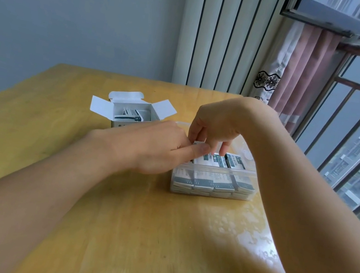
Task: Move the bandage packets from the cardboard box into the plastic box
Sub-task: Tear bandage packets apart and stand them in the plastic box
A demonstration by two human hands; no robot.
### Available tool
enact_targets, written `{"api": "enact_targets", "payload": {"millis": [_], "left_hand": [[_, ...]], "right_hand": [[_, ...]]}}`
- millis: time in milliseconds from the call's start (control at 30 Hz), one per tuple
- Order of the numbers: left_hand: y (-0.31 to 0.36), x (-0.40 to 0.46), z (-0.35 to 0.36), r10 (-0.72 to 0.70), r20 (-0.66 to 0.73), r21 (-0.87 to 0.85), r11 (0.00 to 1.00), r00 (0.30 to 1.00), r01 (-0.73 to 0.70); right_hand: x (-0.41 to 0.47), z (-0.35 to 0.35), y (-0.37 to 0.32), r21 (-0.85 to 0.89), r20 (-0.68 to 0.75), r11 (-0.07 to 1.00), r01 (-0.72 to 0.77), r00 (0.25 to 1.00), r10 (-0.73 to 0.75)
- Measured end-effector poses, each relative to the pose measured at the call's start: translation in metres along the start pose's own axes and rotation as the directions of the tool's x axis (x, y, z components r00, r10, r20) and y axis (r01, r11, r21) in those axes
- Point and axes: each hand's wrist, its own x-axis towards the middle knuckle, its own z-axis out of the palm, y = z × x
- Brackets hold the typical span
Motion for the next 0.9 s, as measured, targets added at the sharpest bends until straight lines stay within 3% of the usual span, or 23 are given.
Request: {"api": "enact_targets", "payload": {"millis": [433, 567, 633, 700, 800, 867, 900], "left_hand": [[0.004, -0.003, -0.004, 0.007, 0.02, -0.065, 0.998, 1.0, -0.005], [0.008, -0.007, -0.018, 0.01, 0.022, -0.18, 0.984, 1.0, -0.006], [0.008, -0.011, -0.034, 0.023, -0.052, -0.229, 0.973, 0.998, -0.035], [-0.005, -0.014, -0.051, -0.001, -0.188, -0.252, 0.967, 0.982, -0.047], [-0.042, -0.019, -0.072, -0.117, -0.379, -0.214, 0.976, 0.918, 0.036], [-0.068, -0.025, -0.079, -0.23, -0.372, -0.14, 0.972, 0.899, 0.19], [-0.078, -0.026, -0.079, -0.294, -0.325, -0.098, 0.956, 0.899, 0.277]], "right_hand": [[0.006, 0.005, -0.004, -0.204, 0.078, 0.979, 0.0, 0.997, 0.017], [-0.018, -0.01, -0.01, -0.174, -0.065, 0.981, 0.089, 0.993, -0.102], [-0.035, -0.021, -0.011, -0.123, -0.165, 0.98, 0.159, 0.97, -0.178], [-0.044, -0.026, -0.01, -0.063, -0.325, 0.966, 0.251, 0.91, -0.258], [-0.029, -0.019, -0.022, 0.055, -0.608, 0.888, 0.456, 0.72, -0.333], [-0.011, -0.006, -0.038, 0.032, -0.686, 0.852, 0.523, 0.631, -0.362], [-0.002, 0.002, -0.044, -0.001, -0.694, 0.863, 0.505, 0.621, -0.365]]}}
